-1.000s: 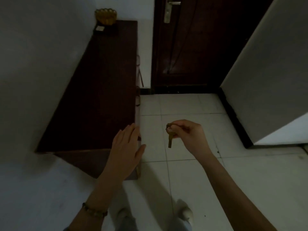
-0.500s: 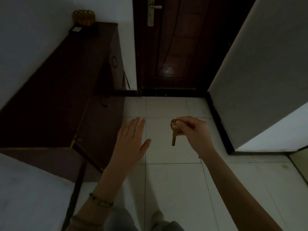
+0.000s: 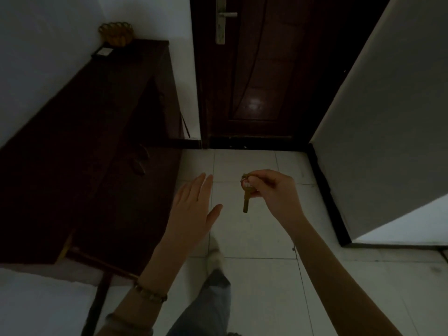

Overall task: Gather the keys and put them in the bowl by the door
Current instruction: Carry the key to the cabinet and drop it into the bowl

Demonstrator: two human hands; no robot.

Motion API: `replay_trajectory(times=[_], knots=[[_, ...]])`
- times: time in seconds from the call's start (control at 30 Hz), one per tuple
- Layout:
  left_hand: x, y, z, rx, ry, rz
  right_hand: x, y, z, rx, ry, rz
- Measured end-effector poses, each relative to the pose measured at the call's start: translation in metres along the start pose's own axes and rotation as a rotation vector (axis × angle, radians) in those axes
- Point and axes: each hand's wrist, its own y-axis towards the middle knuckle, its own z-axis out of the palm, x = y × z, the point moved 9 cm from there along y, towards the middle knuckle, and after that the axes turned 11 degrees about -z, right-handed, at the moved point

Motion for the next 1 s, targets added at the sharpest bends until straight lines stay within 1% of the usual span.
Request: replay_trajectory(times=[0.17,0.37,0.47,0.6,0.73,0.87,1.0], knots=[[0.007,0.089,0.020,-0.003,0.007,-0.016,-0.022,0.090,0.006,0.011,0.008,-0.014],[0.032,0.204,0.014,-0.051,0.037,-0.060,-0.043,0.205,0.011,0.029,0.003,-0.024],[0.042,0.252,0.012,-0.073,0.040,-0.068,-0.053,0.255,0.016,0.038,-0.009,-0.023],[0.054,0.304,0.021,-0.054,0.054,-0.109,-0.065,0.311,0.023,0.060,0.026,-0.014],[0.065,0.358,0.037,-0.031,0.078,-0.132,-0.083,0.375,0.031,0.106,0.061,-0.014],[0.081,0.421,0.052,-0.034,0.073,-0.201,-0.102,0.451,0.038,0.157,0.061,-0.035],[0.096,0.489,0.061,-0.055,0.106,-0.273,-0.115,0.531,0.049,0.243,0.091,-0.051]])
